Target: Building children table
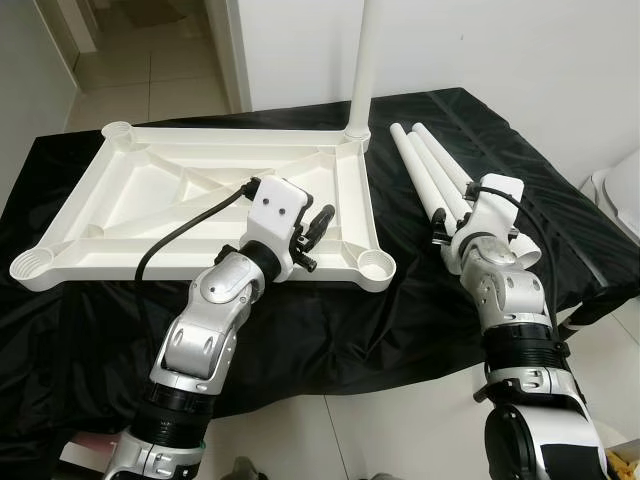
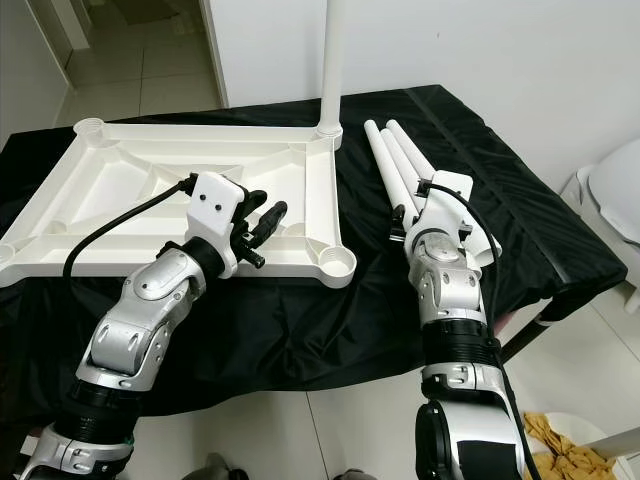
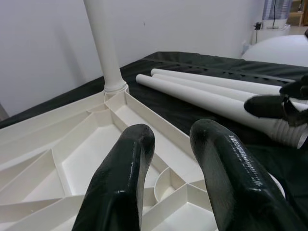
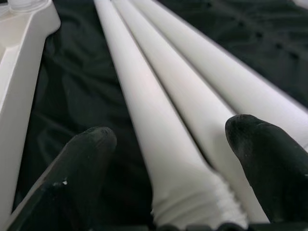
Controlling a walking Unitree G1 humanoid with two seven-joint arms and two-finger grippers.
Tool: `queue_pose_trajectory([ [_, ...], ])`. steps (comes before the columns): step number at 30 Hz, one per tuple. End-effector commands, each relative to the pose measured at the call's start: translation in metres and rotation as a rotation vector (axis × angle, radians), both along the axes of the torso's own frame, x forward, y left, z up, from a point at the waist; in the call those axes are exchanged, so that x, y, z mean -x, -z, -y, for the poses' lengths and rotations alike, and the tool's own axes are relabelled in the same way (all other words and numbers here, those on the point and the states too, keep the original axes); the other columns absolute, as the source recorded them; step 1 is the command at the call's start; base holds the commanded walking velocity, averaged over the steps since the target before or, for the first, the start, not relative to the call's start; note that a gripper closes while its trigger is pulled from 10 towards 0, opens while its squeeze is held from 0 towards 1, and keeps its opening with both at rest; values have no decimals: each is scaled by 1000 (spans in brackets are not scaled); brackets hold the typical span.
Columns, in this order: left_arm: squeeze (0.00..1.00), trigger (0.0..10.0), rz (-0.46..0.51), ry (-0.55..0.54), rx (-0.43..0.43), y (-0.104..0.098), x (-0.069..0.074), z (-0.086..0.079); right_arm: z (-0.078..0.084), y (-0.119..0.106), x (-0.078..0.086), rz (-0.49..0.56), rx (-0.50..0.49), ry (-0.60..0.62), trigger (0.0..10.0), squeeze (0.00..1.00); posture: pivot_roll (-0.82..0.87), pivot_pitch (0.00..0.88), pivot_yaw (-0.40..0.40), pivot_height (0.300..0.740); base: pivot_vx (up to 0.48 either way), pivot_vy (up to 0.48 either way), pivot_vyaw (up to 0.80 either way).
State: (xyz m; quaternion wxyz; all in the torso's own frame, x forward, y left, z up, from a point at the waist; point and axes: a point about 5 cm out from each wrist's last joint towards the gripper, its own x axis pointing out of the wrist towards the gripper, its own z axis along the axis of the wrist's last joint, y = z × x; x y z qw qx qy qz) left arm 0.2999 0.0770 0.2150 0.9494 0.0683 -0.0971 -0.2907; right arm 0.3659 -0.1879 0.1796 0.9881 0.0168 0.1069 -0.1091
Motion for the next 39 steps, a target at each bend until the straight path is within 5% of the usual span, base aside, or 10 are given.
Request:
queue_pose_trajectory([
  [1,0,10000,-8,79,-37,2,10,5,-6,3,-1,-70,-34,-23,10000,0,-86,8,9,740,0,0,0],
  [16,0,10000,-40,238,-121,10,31,9,-6,11,1,-204,-102,-23,10000,0,-76,28,-5,740,0,0,0],
  [29,0,10000,-36,197,-137,4,30,2,-16,13,7,-322,-248,-79,10000,0,-80,47,-6,740,0,0,0],
  [39,0,10000,-28,184,-132,0,29,3,-24,37,12,-420,-242,-102,10000,0,-73,61,-8,740,0,0,0],
])
